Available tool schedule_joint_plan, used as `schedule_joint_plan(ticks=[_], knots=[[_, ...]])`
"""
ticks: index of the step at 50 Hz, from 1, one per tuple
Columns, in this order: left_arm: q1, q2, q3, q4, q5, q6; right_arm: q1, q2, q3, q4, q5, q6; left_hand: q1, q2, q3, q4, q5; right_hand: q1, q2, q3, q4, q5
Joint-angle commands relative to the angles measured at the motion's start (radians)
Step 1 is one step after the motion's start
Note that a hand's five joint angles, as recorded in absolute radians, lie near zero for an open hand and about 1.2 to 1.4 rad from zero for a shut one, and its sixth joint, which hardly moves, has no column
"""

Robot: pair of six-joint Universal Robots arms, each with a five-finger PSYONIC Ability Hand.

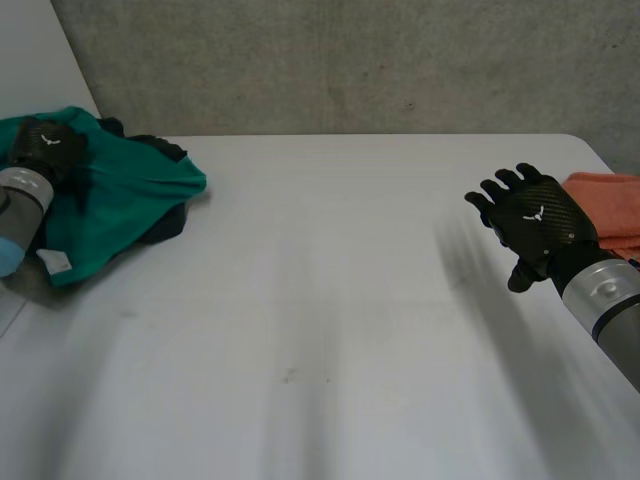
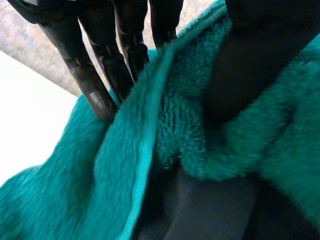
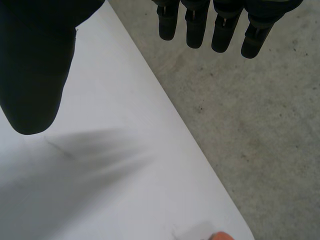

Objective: Fold the laundry.

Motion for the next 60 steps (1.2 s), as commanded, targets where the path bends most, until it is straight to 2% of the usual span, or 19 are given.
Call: schedule_joint_plan(ticks=[1,7,12,17,20,24,26,27,28,32,38,45,49,52,54,57,60], knots=[[-0.103,0.192,-0.121,0.128,0.013,-0.160,-0.007,-0.001,-0.001,0.000,0.010,0.003,0.384,0.330,0.336,0.330,0.371,-0.057,-0.034,-0.038,-0.037,-0.048],[-0.220,0.478,-0.363,0.348,0.009,-0.390,-0.008,-0.014,-0.008,0.002,0.020,0.011,0.384,0.330,0.336,0.330,0.371,-0.057,-0.034,-0.038,-0.037,-0.048],[-0.345,0.573,-0.455,0.300,0.018,-0.519,-0.008,-0.049,-0.008,0.005,0.030,0.022,0.384,0.330,0.336,0.330,0.371,-0.057,-0.034,-0.038,-0.037,-0.048],[-0.545,0.523,-0.472,0.227,0.036,-0.578,-0.008,-0.056,-0.011,0.005,0.070,0.026,0.384,0.330,0.336,0.330,0.371,-0.057,-0.034,-0.038,-0.037,-0.048],[-0.629,0.402,-0.451,0.225,0.024,-0.575,-0.007,-0.055,-0.015,0.005,0.093,0.049,0.384,0.330,0.336,0.330,0.371,-0.057,-0.034,-0.038,-0.037,-0.048],[-0.683,0.223,-0.380,0.201,0.009,-0.575,-0.012,-0.053,-0.021,0.005,0.097,0.089,0.384,0.330,0.336,0.330,0.371,-0.057,-0.034,-0.038,-0.037,-0.048],[-0.698,0.165,-0.363,0.182,-0.005,-0.572,-0.015,-0.052,-0.024,0.005,0.097,0.106,0.189,0.135,0.141,0.135,0.176,-0.057,-0.034,-0.038,-0.037,-0.048],[-0.708,0.142,-0.357,0.168,-0.011,-0.567,-0.024,-0.052,-0.027,0.006,0.097,0.120,0.042,-0.012,-0.006,-0.012,0.029,-0.057,-0.034,-0.038,-0.037,-0.048],[-0.730,0.122,-0.348,0.139,-0.023,-0.555,-0.028,-0.052,-0.027,0.008,0.097,0.126,-0.256,-0.310,-0.303,-0.310,-0.269,-0.057,-0.034,-0.038,-0.037,-0.048],[-0.758,0.150,-0.360,0.095,-0.048,-0.495,-0.053,-0.053,-0.034,0.029,0.097,0.157,-0.777,-0.831,-0.825,-0.831,-0.790,-0.057,-0.034,-0.038,-0.037,-0.048],[-0.722,0.370,-0.409,0.085,-0.053,-0.472,-0.056,-0.053,-0.083,0.133,0.093,0.232,-0.799,-0.853,-0.847,-0.853,-0.812,-0.057,-0.034,-0.038,-0.037,-0.048],[-0.591,0.538,-0.547,0.043,-0.053,-0.464,-0.059,-0.024,-0.161,0.406,0.051,0.313,-0.767,-0.821,-0.814,-0.821,-0.780,-0.057,-0.034,-0.038,-0.037,-0.048],[-0.539,0.555,-0.641,0.009,-0.057,-0.460,-0.059,0.071,-0.181,0.508,0.004,0.287,-0.708,-0.762,-0.756,-0.762,-0.721,-0.023,-0.001,-0.004,-0.004,-0.015],[-0.485,0.536,-0.702,0.004,-0.057,-0.440,-0.056,0.135,-0.179,0.515,-0.042,0.258,-0.667,-0.721,-0.715,-0.721,-0.680,0.197,0.219,0.216,0.216,0.205],[-0.462,0.512,-0.725,0.003,-0.057,-0.421,-0.051,0.154,-0.175,0.509,-0.067,0.240,-0.664,-0.718,-0.712,-0.718,-0.677,0.323,0.345,0.342,0.342,0.331],[-0.419,0.461,-0.750,0.006,-0.040,-0.378,-0.048,0.166,-0.181,0.482,-0.076,0.236,-0.652,-0.706,-0.700,-0.706,-0.665,0.397,0.419,0.416,0.416,0.405],[-0.413,0.417,-0.745,0.013,-0.040,-0.368,-0.047,0.200,-0.181,0.394,-0.075,0.232,-0.652,-0.706,-0.700,-0.706,-0.665,0.464,0.487,0.483,0.484,0.473]])
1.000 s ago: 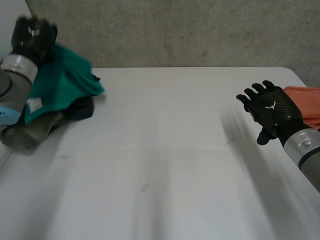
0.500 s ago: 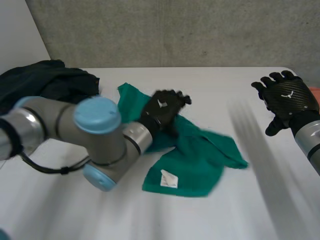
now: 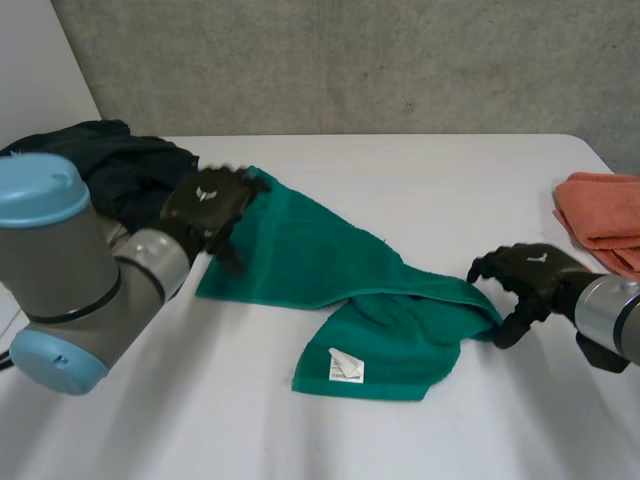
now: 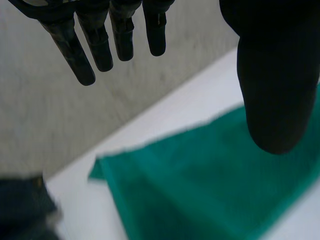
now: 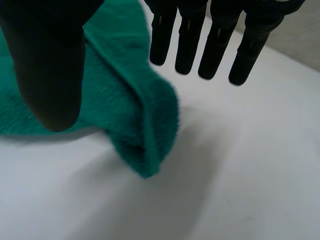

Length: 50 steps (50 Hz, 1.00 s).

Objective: Fold the laundry.

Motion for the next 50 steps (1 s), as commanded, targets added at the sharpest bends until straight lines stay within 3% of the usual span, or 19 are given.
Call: schedule_joint_plan(ticks=[1,9,20,22,25,30,32,37,41,50], knots=[[0.060,-0.123,-0.032,0.011,0.013,0.056,0.008,0.087,-0.001,-0.143,-0.029,-0.029,0.078,0.072,0.073,0.069,0.068,0.225,0.227,0.226,0.225,0.221],[0.011,-0.180,-0.009,0.088,0.010,-0.010,0.012,0.151,-0.012,-0.220,-0.021,-0.025,0.075,0.069,0.070,0.066,0.065,0.363,0.365,0.364,0.364,0.359],[-0.048,-0.183,-0.007,0.114,0.005,-0.071,0.032,0.202,-0.044,-0.221,0.000,-0.028,0.060,0.055,0.055,0.052,0.051,0.316,0.318,0.318,0.317,0.312],[-0.052,-0.183,-0.006,0.114,0.005,-0.073,0.032,0.202,-0.046,-0.224,0.009,-0.028,0.054,0.049,0.049,0.046,0.045,0.412,0.415,0.414,0.413,0.409],[-0.055,-0.183,-0.001,0.114,0.004,-0.074,0.037,0.202,-0.053,-0.244,0.011,-0.026,0.054,0.049,0.049,0.046,0.045,0.906,0.908,0.908,0.907,0.902],[-0.072,-0.209,0.030,0.120,-0.001,-0.099,0.087,0.184,-0.078,-0.243,0.028,-0.037,0.054,0.049,0.049,0.046,0.045,0.908,0.910,0.910,0.909,0.904],[-0.077,-0.220,0.044,0.120,-0.004,-0.123,0.126,0.152,-0.079,-0.240,0.028,-0.036,0.054,0.049,0.049,0.046,0.045,0.908,0.910,0.910,0.909,0.904],[-0.082,-0.260,0.080,0.119,-0.019,-0.237,0.245,-0.121,-0.083,-0.209,0.025,-0.013,0.057,0.052,0.052,0.049,0.048,0.908,0.910,0.910,0.909,0.904],[-0.085,-0.288,0.105,0.110,-0.038,-0.307,0.287,-0.245,-0.096,-0.194,0.026,0.039,0.054,0.049,0.049,0.046,0.045,0.908,0.910,0.910,0.909,0.904],[-0.118,-0.318,0.128,0.108,-0.046,-0.324,0.397,-0.381,-0.233,-0.090,0.029,0.175,0.054,0.049,0.049,0.046,0.045,0.908,0.910,0.910,0.909,0.904]])
